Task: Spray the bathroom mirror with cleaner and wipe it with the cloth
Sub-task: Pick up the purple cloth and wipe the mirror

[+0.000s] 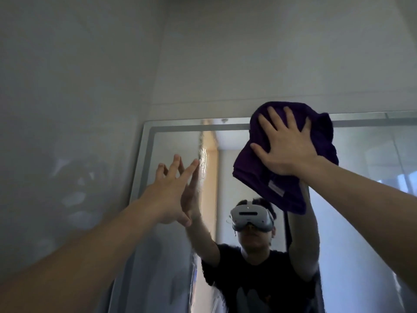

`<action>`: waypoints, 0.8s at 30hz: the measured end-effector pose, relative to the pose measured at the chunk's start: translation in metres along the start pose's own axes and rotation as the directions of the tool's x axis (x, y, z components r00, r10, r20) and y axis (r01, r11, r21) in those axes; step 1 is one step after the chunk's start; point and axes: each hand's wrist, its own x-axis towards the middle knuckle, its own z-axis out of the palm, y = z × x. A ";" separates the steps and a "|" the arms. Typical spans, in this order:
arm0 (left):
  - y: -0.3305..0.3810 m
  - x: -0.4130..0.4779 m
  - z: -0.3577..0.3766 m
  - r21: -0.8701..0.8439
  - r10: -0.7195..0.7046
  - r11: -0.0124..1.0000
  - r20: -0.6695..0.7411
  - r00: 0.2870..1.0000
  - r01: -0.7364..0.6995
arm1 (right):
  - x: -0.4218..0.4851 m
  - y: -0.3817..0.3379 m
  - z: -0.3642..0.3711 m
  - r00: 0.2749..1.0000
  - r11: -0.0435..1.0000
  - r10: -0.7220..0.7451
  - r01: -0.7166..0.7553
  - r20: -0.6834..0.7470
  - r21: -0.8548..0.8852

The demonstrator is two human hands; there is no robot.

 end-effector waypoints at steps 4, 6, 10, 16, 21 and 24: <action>0.003 -0.001 0.002 -0.058 -0.022 0.998 -0.026 0.999 0.020 | 0.016 -0.038 0.003 0.999 0.998 -0.051 0.052 -0.009 0.027; 0.002 -0.002 0.002 -0.064 -0.021 0.998 -0.023 1.000 0.020 | 0.016 -0.061 0.006 0.996 0.996 -0.086 0.086 -0.005 0.033; -0.013 -0.007 -0.007 -0.059 -0.010 0.998 0.007 1.000 0.011 | 0.004 -0.108 0.012 0.977 0.978 -0.208 0.207 0.042 0.030; -0.057 -0.031 0.000 0.469 -0.122 0.875 -0.032 0.992 0.123 | -0.047 -0.170 0.038 0.922 0.928 -0.368 0.357 0.122 0.106; -0.076 -0.035 -0.001 0.498 -0.067 0.864 -0.017 0.998 0.067 | -0.094 -0.183 0.053 0.888 0.898 -0.435 0.415 0.152 0.146; -0.078 -0.037 -0.001 0.518 -0.051 0.854 -0.018 0.999 0.053 | -0.114 -0.172 0.055 0.849 0.868 -0.496 0.476 0.185 0.141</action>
